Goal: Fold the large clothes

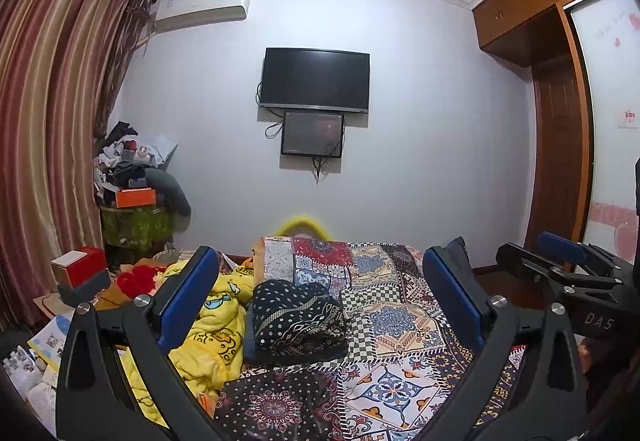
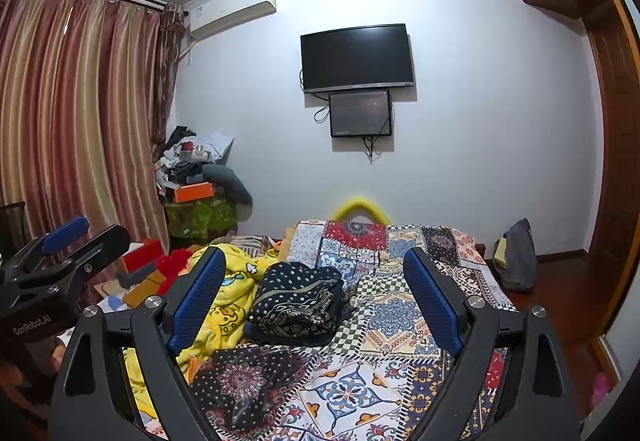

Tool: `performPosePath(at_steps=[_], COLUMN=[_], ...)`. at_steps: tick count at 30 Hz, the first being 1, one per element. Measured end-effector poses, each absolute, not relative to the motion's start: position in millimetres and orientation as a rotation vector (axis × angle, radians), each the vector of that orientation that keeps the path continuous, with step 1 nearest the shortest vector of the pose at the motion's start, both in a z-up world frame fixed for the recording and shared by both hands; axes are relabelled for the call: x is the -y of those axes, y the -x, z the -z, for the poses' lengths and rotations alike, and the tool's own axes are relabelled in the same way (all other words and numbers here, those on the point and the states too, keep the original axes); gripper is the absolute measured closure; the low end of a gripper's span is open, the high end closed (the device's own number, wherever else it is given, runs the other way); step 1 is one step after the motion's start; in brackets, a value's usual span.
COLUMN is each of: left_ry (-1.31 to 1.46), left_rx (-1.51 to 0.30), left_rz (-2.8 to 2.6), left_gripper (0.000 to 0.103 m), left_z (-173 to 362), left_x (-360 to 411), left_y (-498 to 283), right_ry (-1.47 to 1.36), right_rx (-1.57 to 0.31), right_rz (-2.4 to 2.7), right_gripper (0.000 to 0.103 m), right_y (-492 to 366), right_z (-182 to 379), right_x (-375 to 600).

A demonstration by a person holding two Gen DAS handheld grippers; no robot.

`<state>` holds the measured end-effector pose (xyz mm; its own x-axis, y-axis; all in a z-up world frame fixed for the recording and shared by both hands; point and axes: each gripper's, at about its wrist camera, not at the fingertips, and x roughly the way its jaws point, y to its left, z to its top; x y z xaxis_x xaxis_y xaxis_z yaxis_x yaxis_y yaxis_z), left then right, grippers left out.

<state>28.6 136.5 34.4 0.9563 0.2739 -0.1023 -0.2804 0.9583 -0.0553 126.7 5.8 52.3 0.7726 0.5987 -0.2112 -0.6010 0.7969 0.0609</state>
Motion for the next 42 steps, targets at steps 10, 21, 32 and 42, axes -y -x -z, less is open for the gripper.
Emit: performPosePath(at_steps=[10,21,32,42], left_ry=[0.076,0.088,0.088,0.083], left_rx=[-0.104,-0.117,-0.122,-0.133], left_rz=[-0.264,-0.234,-0.234,-0.221], left_gripper=[0.001,0.001,0.001,0.001], left_z=[-36,-36,-33,-28], left_x=[-140,-142,-145,-143], left_y=[-29,-33,-35,-40], right_ry=[0.007,0.016,0.011,0.007], right_rx=[-0.235,-0.231,-0.235,-0.244], right_rz=[-0.654,-0.648,-0.644,-0.636], right_gripper=[0.014,0.014,0.014,0.014], right_y=[-130,-130,-132,-132], right_z=[-50,-50,-52,-50], right_x=[-6,-6,-7,-8])
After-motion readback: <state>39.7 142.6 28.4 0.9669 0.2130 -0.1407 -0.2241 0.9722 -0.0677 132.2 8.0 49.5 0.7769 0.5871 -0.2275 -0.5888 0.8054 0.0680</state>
